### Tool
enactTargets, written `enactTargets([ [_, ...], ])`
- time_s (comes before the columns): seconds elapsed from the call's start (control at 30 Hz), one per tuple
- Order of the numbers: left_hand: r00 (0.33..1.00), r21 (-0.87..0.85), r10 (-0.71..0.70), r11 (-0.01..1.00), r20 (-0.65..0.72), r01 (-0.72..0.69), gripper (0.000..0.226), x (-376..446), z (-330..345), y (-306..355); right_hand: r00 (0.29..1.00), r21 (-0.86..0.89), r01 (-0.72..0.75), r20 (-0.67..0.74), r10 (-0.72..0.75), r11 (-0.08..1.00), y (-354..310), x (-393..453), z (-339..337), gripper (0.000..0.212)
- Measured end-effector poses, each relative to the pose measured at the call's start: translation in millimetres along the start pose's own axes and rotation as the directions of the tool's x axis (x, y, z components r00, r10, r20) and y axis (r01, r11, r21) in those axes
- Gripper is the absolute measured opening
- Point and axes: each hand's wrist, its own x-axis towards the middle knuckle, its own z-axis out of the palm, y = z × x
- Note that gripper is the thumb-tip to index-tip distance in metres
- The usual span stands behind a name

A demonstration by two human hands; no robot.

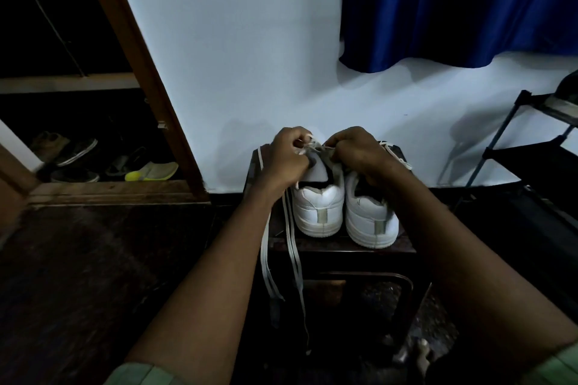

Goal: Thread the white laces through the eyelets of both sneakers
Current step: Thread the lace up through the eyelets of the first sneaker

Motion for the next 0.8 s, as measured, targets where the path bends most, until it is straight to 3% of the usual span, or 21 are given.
enactTargets([
  [0.07, 0.989, -0.372, -0.143, 0.92, -0.022, 0.125, 0.037, 7, -1, -4, 1.0, -0.018, -0.004, -0.002, 0.004, 1.0, -1, -1, 1, 0.028],
  [0.1, 0.988, -0.423, -0.154, 0.895, 0.009, 0.143, 0.037, 10, -3, -7, 1.0, -0.035, 0.001, -0.006, -0.002, 0.999, -1, -1, 1, 0.027],
  [0.17, 0.994, -0.189, -0.092, 0.977, 0.066, 0.103, 0.03, 17, -9, -7, 1.0, -0.063, 0.019, -0.017, -0.02, 0.998, -1, -1, 2, 0.024],
  [0.23, 0.992, 0.175, -0.028, 0.984, 0.124, 0.006, 0.035, 18, -11, -8, 0.999, -0.079, 0.039, -0.02, -0.04, 0.996, -2, -1, 3, 0.021],
  [0.3, 0.99, 0.259, 0.001, 0.965, 0.138, -0.037, 0.04, 20, -10, -8, 0.998, -0.098, 0.054, -0.019, -0.056, 0.994, -2, 0, 4, 0.019],
  [0.33, 0.991, 0.125, -0.005, 0.992, 0.137, -0.012, 0.038, 19, -10, -4, 0.998, -0.107, 0.059, -0.02, -0.061, 0.993, -1, 0, 4, 0.019],
  [0.37, 0.992, -0.114, -0.036, 0.992, 0.118, 0.049, 0.037, 17, -10, 3, 0.998, -0.116, 0.062, -0.021, -0.064, 0.991, -1, -1, 4, 0.019],
  [0.43, 0.993, -0.573, -0.097, 0.811, 0.066, 0.117, 0.036, 18, -12, 19, 0.998, -0.122, 0.055, -0.031, -0.06, 0.991, 0, 0, 4, 0.021],
  [0.5, 0.986, -0.737, -0.157, 0.659, 0.059, 0.149, 0.032, 16, -17, 29, 0.998, -0.121, 0.048, -0.039, -0.053, 0.991, 1, 0, 4, 0.019],
  [0.53, 0.979, -0.703, -0.193, 0.688, 0.061, 0.18, 0.033, 16, -20, 29, 0.998, -0.126, 0.049, -0.038, -0.054, 0.991, 1, 0, 5, 0.018],
  [0.57, 0.974, -0.566, -0.219, 0.795, 0.064, 0.216, 0.038, 16, -23, 27, 0.998, -0.131, 0.052, -0.037, -0.057, 0.99, 2, 0, 6, 0.016],
  [0.6, 0.974, -0.281, -0.219, 0.933, 0.061, 0.227, 0.047, 16, -26, 21, 0.997, -0.138, 0.054, -0.039, -0.06, 0.989, 2, 0, 7, 0.016],
  [0.63, 0.982, 0.066, -0.178, 0.982, 0.059, 0.174, 0.056, 15, -29, 13, 0.997, -0.148, 0.057, -0.044, -0.064, 0.987, 2, 0, 8, 0.015],
  [0.67, 0.99, 0.31, -0.117, 0.947, 0.08, 0.087, 0.06, 13, -29, 8, 0.996, -0.158, 0.06, -0.052, -0.069, 0.986, 2, 0, 8, 0.014],
  [0.7, 0.991, 0.361, -0.067, 0.932, 0.113, 0.022, 0.057, 13, -29, 8, 0.996, -0.166, 0.062, -0.059, -0.072, 0.984, 2, -1, 7, 0.013],
  [0.73, 0.989, 0.245, -0.033, 0.97, 0.144, -0.003, 0.052, 12, -29, 11, 0.995, -0.172, 0.063, -0.062, -0.074, 0.983, 2, -1, 7, 0.014],
  [0.77, 0.987, -0.008, -0.032, 0.999, 0.155, 0.033, 0.046, 11, -29, 17, 0.995, -0.178, 0.065, -0.062, -0.077, 0.982, 1, -1, 7, 0.015],
  [0.8, 0.988, -0.296, -0.043, 0.951, 0.149, 0.086, 0.041, 12, -30, 24, 0.995, -0.185, 0.069, -0.059, -0.081, 0.98, 1, -1, 6, 0.016],
])
